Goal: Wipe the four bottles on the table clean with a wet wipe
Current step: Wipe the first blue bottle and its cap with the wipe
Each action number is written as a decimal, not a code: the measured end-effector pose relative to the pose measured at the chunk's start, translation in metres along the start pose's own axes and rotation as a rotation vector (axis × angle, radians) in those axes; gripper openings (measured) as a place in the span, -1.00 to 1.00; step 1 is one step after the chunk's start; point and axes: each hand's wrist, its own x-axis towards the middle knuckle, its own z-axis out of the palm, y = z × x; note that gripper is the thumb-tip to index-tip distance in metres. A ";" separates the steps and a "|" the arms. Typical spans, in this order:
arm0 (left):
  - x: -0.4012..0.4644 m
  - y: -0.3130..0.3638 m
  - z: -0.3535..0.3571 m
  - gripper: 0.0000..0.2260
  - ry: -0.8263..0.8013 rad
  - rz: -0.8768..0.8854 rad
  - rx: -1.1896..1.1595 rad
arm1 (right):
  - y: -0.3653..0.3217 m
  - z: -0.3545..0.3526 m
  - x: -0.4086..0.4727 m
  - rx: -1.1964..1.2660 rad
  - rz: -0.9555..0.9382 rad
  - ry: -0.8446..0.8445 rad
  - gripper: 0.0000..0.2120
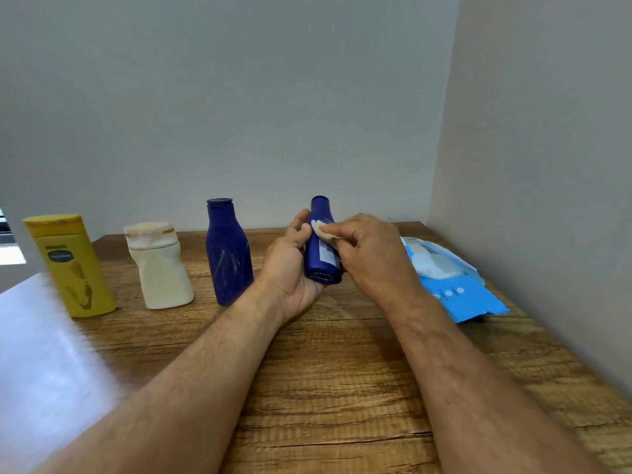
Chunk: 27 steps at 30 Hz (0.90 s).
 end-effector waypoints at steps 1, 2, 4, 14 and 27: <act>-0.001 0.000 0.000 -0.68 -0.017 -0.017 0.004 | 0.000 0.000 0.000 -0.005 0.006 0.013 -0.75; -0.001 -0.001 0.000 -0.68 -0.026 -0.023 0.012 | 0.001 0.000 0.000 -0.023 0.009 0.022 -0.74; -0.001 0.000 0.000 -0.68 -0.023 -0.014 0.024 | -0.001 -0.001 -0.002 -0.057 -0.006 0.033 -0.74; 0.001 0.002 -0.003 -0.71 0.004 0.013 0.033 | -0.002 0.001 -0.005 0.020 -0.019 0.021 -0.85; -0.002 0.002 0.002 -0.67 0.007 0.100 0.147 | -0.001 0.002 -0.006 0.167 0.027 -0.012 -0.94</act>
